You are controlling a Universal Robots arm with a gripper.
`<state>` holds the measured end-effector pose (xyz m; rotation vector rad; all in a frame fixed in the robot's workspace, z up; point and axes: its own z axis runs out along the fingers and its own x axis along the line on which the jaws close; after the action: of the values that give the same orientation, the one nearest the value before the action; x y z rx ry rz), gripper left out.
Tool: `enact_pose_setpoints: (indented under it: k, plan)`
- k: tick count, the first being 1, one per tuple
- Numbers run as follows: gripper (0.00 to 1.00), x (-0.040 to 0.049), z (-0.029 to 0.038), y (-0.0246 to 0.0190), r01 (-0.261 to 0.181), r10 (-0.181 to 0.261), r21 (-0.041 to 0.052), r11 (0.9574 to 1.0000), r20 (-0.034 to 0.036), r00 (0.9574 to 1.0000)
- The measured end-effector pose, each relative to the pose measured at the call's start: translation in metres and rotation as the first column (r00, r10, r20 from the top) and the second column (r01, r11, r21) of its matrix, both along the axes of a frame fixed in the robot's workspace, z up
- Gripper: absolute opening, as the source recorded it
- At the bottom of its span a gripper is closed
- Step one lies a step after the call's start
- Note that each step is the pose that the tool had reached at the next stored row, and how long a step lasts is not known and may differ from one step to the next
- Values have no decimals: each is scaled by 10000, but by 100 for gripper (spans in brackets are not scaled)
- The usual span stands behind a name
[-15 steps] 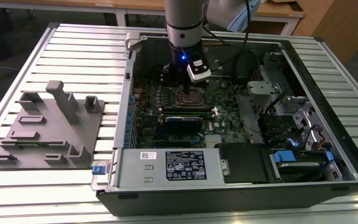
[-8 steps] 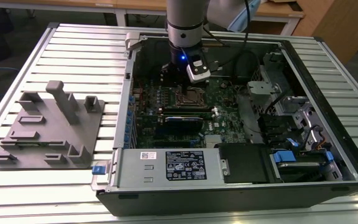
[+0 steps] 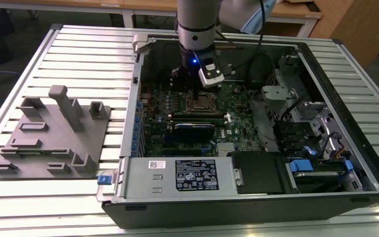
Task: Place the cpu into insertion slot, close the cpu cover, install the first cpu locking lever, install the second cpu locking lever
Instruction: 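Install the first cpu locking lever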
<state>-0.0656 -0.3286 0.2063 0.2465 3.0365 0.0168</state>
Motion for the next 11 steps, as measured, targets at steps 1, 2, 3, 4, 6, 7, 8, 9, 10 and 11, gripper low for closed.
enact_pose_setpoints:
  k: [1, 2, 3, 4, 6, 7, 8, 9, 10, 11]
  plan:
    - [10, 3, -1, 0, -87, 87, -1, 10000, 0, 10000]
    - [10, 5, -1, 0, -158, 158, -1, 9999, -1, 9999]
    - [10, 7, -1, 0, -206, 206, -3, 9998, -2, 9998]
    - [10, 7, -1, 0, -217, 217, -3, 9998, -2, 9998]
    - [10, 7, -1, 0, -220, 220, -3, 9998, -2, 9998]
    - [10, 7, -1, 0, -221, 221, -2, 9998, -2, 9998]
    - [10, 7, -1, 0, -221, 221, -1, 9998, -1, 9998]
    - [10, 7, -1, 0, -221, 221, -2, 9998, -1, 9998]
    - [10, 8, -1, 0, -221, 221, -1, 9998, -2, 9998]
    - [10, 8, -1, 0, -224, 224, -1, 9998, -20, 9997]
